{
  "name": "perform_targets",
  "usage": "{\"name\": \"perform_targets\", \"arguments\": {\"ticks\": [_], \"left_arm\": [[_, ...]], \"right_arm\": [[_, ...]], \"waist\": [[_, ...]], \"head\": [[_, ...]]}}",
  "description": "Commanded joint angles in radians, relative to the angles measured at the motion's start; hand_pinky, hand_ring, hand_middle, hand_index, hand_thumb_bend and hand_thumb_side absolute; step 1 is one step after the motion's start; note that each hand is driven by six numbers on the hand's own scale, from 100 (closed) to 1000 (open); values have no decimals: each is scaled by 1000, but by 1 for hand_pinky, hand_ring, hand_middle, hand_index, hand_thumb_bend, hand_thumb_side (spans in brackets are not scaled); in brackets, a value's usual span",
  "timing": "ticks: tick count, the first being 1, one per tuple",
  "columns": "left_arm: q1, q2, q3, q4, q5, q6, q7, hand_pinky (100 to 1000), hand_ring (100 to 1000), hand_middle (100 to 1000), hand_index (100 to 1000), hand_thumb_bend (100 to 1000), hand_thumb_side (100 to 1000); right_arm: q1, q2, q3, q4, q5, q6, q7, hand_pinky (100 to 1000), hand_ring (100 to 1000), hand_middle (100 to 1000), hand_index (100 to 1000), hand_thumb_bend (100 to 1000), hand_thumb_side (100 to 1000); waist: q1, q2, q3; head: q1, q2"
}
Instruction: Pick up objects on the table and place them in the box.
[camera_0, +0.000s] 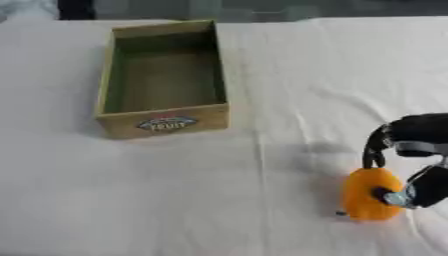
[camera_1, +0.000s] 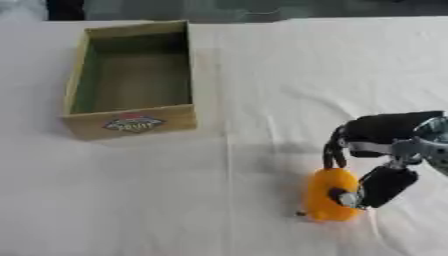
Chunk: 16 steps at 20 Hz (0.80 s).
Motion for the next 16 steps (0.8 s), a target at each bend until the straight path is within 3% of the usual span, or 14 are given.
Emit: {"name": "perform_targets", "arguments": {"ticks": [1, 4, 6, 7, 13, 16], "left_arm": [[-12, 19, 0, -16, 1, -4, -1, 764, 688, 712, 866, 100, 920], [-13, 19, -1, -16, 2, -5, -1, 763, 688, 712, 866, 100, 920], [-13, 19, -1, -16, 2, -5, -1, 763, 688, 712, 866, 100, 919], [-14, 19, 0, -16, 2, -6, 0, 763, 688, 712, 866, 100, 919], [-16, 18, -1, -16, 3, -6, 1, 762, 689, 709, 867, 100, 918], [-17, 18, -2, -16, 3, -7, 0, 762, 689, 709, 867, 100, 916]], "right_arm": [[-2, -38, -2, -14, -14, 8, 11, 812, 907, 581, 734, 109, 338], [5, -39, 6, -14, -15, 10, 36, 828, 943, 662, 901, 270, 424], [10, -42, 11, -14, -7, 6, 49, 839, 958, 688, 964, 338, 460], [14, -44, 14, -14, -4, 3, 52, 839, 958, 690, 972, 348, 464], [13, -52, 8, -14, 2, 1, 54, 849, 970, 697, 1000, 606, 541], [6, -55, 1, -14, 10, 6, 54, 851, 973, 701, 1000, 640, 539]], "waist": [[-2, -14, 2], [-3, -12, 4], [-4, -12, 6], [-4, -11, 7], [-6, -11, 6], [-6, -12, 6]], "head": [[-3, -3], [-3, -3], [-4, -3], [-4, -3], [-4, -3], [-4, -4]]}}
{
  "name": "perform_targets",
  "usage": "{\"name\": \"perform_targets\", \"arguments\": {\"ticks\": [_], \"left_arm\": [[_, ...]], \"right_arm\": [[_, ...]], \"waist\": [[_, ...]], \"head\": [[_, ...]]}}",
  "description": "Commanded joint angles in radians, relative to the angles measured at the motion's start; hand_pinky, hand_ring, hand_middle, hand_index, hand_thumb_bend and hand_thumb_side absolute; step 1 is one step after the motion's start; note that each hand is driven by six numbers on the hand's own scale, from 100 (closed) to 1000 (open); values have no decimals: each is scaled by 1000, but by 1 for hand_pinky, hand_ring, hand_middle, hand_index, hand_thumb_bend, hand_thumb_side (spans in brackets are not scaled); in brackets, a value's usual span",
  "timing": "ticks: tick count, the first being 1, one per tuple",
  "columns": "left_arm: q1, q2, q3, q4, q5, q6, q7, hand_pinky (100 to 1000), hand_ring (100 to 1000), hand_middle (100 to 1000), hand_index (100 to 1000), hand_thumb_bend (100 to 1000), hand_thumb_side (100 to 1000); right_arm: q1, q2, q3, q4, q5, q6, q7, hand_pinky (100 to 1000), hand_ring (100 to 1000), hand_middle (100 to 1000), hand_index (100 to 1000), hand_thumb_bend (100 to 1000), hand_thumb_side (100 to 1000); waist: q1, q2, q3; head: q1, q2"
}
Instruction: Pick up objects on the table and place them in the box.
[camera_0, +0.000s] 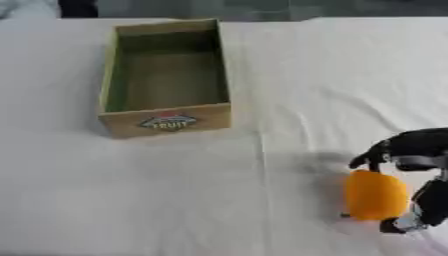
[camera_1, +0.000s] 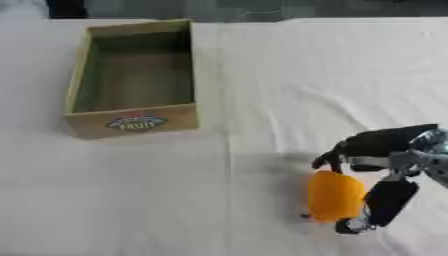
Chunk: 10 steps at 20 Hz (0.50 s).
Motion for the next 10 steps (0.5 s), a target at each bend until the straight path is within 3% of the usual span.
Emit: {"name": "perform_targets", "arguments": {"ticks": [1, 5, 10], "left_arm": [[-15, 19, -1, -16, 3, -6, -1, 762, 689, 709, 867, 100, 916], [-15, 19, -1, -16, 3, -8, 1, 760, 689, 709, 867, 100, 914], [-17, 18, -2, -16, 2, -10, 1, 760, 689, 708, 867, 100, 914]], "right_arm": [[-13, -38, -19, -14, 13, 2, 3, 852, 973, 701, 1000, 640, 537], [-10, -41, -11, -14, 25, 3, 3, 849, 972, 695, 996, 618, 524], [-8, -42, -5, -14, 54, 3, 3, 843, 966, 682, 930, 531, 482]], "waist": [[-1, -16, 0], [-1, -15, 3], [-1, -11, 3]], "head": [[-3, -5], [-4, -8], [-7, -9]]}}
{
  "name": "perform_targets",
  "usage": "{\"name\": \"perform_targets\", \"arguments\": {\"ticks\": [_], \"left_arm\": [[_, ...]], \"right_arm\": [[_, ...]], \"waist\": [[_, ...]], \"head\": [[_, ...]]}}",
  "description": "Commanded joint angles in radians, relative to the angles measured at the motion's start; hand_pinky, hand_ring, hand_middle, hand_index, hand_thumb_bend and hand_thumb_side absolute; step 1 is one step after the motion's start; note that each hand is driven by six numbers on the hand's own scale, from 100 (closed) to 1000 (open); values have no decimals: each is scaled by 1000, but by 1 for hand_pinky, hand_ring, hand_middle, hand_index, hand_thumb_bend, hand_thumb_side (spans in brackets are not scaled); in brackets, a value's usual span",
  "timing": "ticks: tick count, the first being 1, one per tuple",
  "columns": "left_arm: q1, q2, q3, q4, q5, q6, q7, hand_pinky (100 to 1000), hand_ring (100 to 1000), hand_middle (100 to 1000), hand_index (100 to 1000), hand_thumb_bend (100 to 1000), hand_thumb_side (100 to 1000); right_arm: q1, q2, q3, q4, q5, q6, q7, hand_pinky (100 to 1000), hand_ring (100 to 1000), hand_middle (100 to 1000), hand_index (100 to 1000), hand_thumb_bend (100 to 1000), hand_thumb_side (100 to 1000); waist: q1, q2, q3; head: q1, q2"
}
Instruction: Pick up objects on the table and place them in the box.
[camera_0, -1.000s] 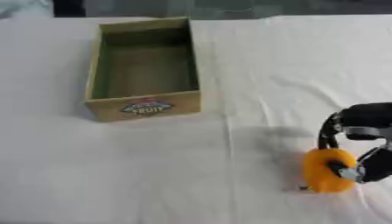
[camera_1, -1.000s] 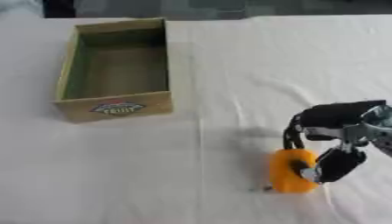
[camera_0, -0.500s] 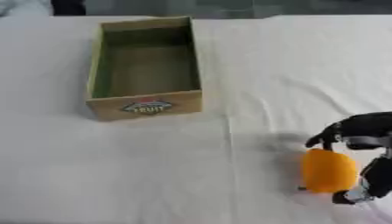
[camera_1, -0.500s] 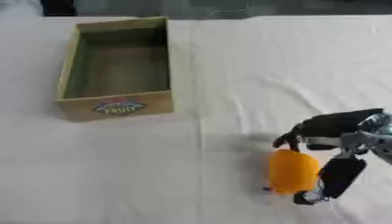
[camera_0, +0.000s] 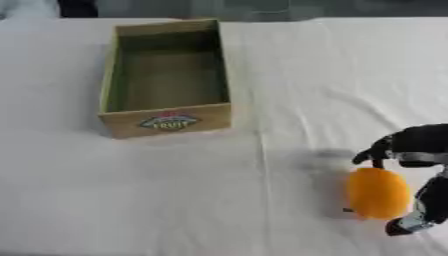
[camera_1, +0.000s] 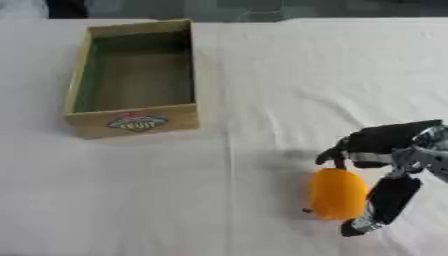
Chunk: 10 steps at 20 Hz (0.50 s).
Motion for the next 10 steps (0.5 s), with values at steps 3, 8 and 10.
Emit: {"name": "perform_targets", "arguments": {"ticks": [3, 8, 10], "left_arm": [[-17, 17, 2, -16, 2, -5, -1, 759, 689, 707, 867, 100, 914], [-17, 17, 2, -16, 3, -5, 0, 759, 689, 707, 867, 100, 914], [-19, 15, 3, -16, 3, -5, 0, 759, 687, 706, 867, 100, 913]], "right_arm": [[0, -34, 5, -14, 32, 0, 1, 841, 964, 679, 919, 514, 474], [2, -33, 8, -14, 36, 0, 1, 841, 964, 679, 919, 514, 474], [13, -33, 26, -14, 45, 0, 1, 838, 961, 668, 897, 485, 450]], "waist": [[-1, -10, 2], [-1, -10, 3], [1, -5, 7]], "head": [[-5, -10], [-5, -11], [-10, -14]]}}
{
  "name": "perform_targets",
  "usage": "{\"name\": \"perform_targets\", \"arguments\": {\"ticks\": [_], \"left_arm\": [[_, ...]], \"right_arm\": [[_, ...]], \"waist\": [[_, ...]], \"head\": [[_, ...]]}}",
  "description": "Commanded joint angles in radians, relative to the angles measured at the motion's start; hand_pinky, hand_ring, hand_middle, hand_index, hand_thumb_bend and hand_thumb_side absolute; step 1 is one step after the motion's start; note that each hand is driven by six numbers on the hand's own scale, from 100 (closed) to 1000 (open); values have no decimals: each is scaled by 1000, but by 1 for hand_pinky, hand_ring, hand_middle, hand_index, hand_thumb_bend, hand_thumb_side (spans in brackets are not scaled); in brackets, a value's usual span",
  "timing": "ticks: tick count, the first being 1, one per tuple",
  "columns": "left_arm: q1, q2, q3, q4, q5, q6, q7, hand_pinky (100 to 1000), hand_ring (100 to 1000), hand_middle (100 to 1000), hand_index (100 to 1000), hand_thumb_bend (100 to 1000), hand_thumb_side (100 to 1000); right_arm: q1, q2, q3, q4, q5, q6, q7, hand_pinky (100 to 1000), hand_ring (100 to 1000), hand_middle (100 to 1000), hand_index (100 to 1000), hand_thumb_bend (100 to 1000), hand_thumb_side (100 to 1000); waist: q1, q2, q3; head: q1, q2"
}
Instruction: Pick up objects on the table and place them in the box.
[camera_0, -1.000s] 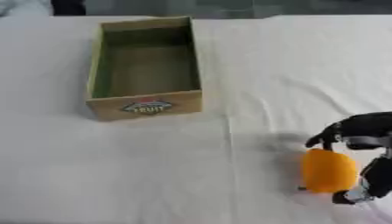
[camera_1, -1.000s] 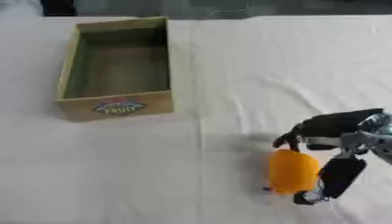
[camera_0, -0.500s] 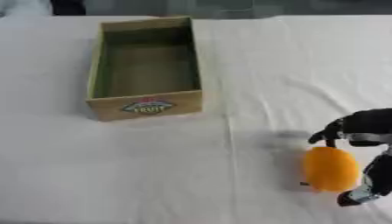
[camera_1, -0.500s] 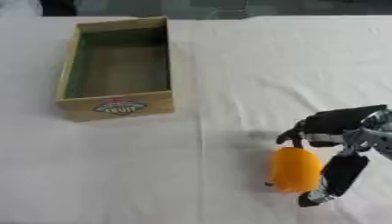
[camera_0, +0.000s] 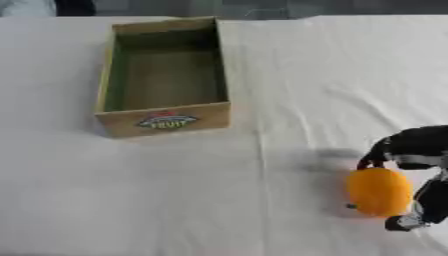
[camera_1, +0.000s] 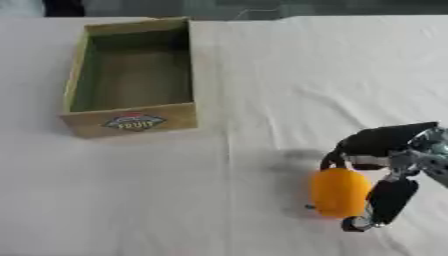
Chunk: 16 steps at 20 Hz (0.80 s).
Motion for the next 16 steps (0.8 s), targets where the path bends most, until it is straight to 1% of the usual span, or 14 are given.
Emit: {"name": "perform_targets", "arguments": {"ticks": [1, 2, 3, 4, 6, 7, 8, 10, 12, 16], "left_arm": [[-15, 15, 3, -16, 3, -3, 1, 758, 687, 705, 867, 100, 911], [-16, 14, 3, -16, 3, -3, 1, 758, 687, 705, 867, 100, 911], [-16, 14, 3, -16, 2, -3, 1, 758, 686, 705, 868, 100, 911], [-16, 14, 3, -16, 2, -3, 1, 758, 686, 705, 868, 100, 911], [-14, 13, 4, -16, 3, -3, 2, 757, 686, 705, 868, 100, 914], [-13, 13, 4, -16, 3, -3, 2, 757, 686, 706, 868, 100, 914], [-13, 14, 5, -16, 3, -3, 2, 757, 686, 706, 868, 100, 915], [-13, 14, 5, -16, 3, -3, 3, 757, 686, 706, 868, 100, 916], [-12, 14, 5, -16, 2, -3, 3, 757, 686, 706, 868, 100, 915], [-11, 14, 6, -16, 3, -2, 3, 757, 686, 706, 868, 100, 916]], "right_arm": [[3, -28, 19, -14, 18, 1, 1, 834, 954, 646, 860, 459, 443], [2, -24, 27, -14, 23, 3, 1, 834, 954, 646, 860, 459, 443], [0, -21, 33, -14, 26, 5, 1, 827, 944, 620, 820, 414, 437], [-3, -18, 35, -14, 29, 8, 1, 826, 942, 616, 815, 406, 438], [-14, -11, 31, -14, 34, 19, 0, 807, 913, 559, 723, 218, 447], [-23, -7, 25, -14, 37, 25, -4, 800, 900, 539, 689, 100, 473], [-30, -4, 22, -14, 39, 31, -11, 796, 894, 528, 674, 100, 427], [-43, -1, 17, -14, 42, 39, -32, 790, 882, 507, 644, 100, 402], [-51, 1, 15, -14, 46, 46, -58, 770, 855, 471, 588, 100, 296], [-60, 4, 12, -14, 52, 69, -112, 758, 839, 451, 545, 100, 237]], "waist": [[1, -11, 4], [2, -11, 4], [2, -10, 5], [2, -10, 5], [3, -12, 4], [3, -13, 4], [3, -13, 3], [2, -15, 2], [0, -17, 1], [-1, -19, 1]], "head": [[-7, -13], [-8, -13], [-8, -14], [-8, -14], [-7, -14], [-7, -13], [-6, -12], [-6, -13], [-5, -14], [-4, -16]]}}
